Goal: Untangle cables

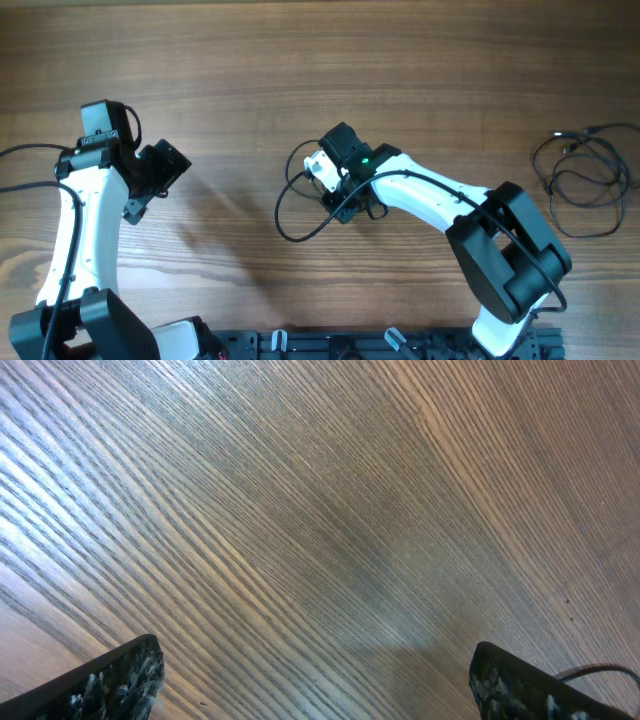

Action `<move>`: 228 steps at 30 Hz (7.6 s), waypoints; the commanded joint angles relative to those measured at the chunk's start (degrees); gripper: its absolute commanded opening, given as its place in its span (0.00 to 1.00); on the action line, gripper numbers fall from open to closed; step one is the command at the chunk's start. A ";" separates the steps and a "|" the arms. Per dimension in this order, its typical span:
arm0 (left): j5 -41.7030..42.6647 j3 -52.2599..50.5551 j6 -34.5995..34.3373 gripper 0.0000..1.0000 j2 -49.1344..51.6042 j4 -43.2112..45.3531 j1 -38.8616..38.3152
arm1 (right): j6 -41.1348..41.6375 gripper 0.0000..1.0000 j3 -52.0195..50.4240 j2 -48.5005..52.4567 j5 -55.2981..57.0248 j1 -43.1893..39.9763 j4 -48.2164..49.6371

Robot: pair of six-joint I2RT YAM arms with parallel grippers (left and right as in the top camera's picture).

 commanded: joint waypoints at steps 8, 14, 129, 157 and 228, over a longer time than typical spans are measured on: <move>-0.94 0.07 -0.59 1.00 0.33 -0.04 0.26 | 7.93 0.04 8.31 -2.21 0.35 -1.81 -10.01; 0.92 0.07 -0.57 1.00 0.33 -0.31 0.26 | 12.15 0.04 20.17 -7.48 0.63 -9.42 -17.77; -0.55 -16.02 11.06 1.00 -55.43 2.10 -24.39 | 12.28 1.00 -2.78 -54.16 3.63 -31.87 -18.03; -0.55 -16.02 11.06 1.00 -55.52 0.79 -24.39 | 12.24 1.00 -2.82 -48.81 3.63 -31.87 -18.14; -0.55 -16.02 11.06 1.00 -55.52 0.79 -24.39 | 4.37 1.00 -63.95 -108.89 3.34 -35.93 41.94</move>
